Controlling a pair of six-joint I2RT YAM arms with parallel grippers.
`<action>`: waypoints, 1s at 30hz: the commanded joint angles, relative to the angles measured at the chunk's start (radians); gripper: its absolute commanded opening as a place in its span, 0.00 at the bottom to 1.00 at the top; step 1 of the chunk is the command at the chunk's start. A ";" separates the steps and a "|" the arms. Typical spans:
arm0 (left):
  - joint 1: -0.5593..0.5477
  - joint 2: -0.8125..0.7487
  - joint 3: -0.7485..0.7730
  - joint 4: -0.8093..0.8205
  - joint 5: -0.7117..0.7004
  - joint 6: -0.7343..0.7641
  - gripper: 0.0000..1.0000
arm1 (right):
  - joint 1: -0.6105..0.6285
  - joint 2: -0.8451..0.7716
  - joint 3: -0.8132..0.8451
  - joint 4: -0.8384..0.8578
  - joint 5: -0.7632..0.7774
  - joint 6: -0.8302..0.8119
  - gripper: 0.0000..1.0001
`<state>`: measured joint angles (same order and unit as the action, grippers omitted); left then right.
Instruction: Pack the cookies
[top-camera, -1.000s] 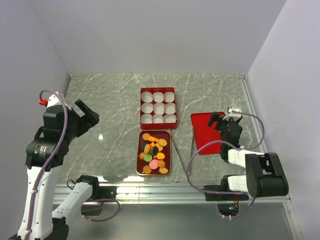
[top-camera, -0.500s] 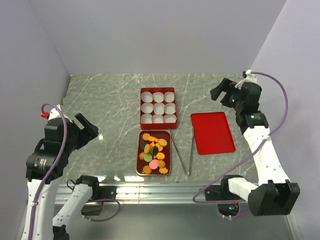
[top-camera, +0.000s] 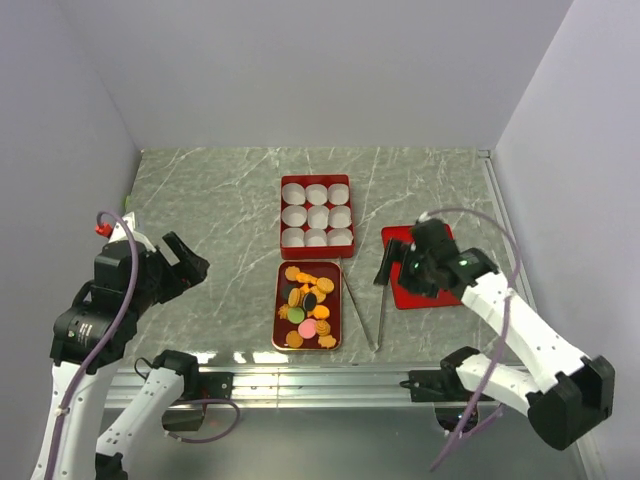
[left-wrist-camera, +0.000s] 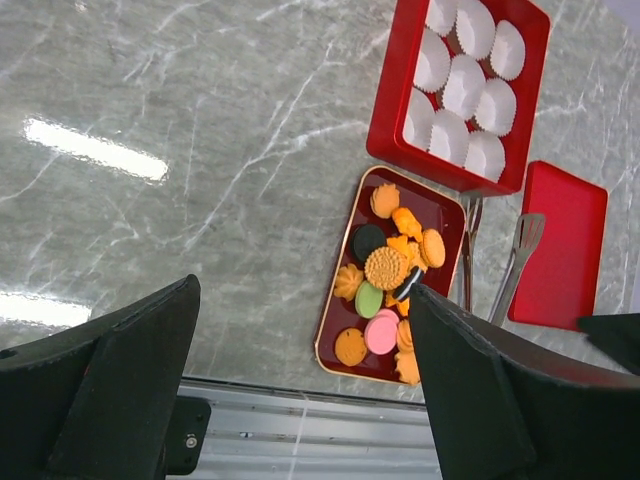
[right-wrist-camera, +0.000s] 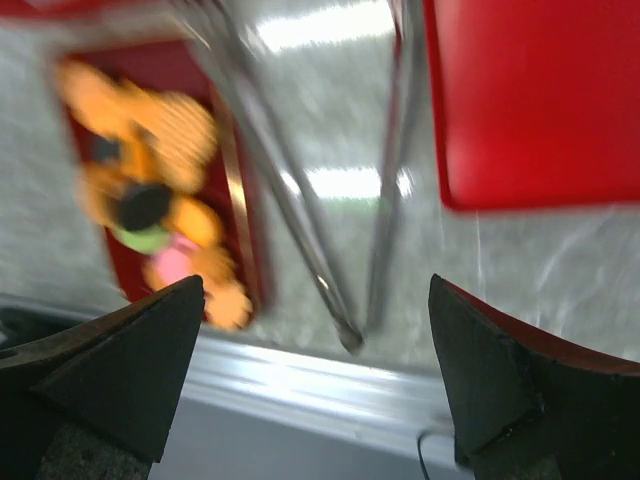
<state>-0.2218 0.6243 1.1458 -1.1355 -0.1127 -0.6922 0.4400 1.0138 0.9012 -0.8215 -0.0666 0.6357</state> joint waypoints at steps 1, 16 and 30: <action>-0.013 0.003 -0.021 0.022 0.024 0.016 0.91 | 0.113 0.043 -0.086 -0.018 0.047 0.119 1.00; -0.022 0.003 -0.008 -0.001 -0.002 0.019 0.90 | 0.286 0.381 -0.044 0.074 0.162 0.151 1.00; -0.022 0.011 -0.038 -0.023 -0.028 0.007 0.88 | 0.310 0.529 0.025 0.096 0.221 0.113 0.98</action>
<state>-0.2413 0.6254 1.1164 -1.1519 -0.1268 -0.6926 0.7429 1.5318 0.8764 -0.7357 0.0948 0.7601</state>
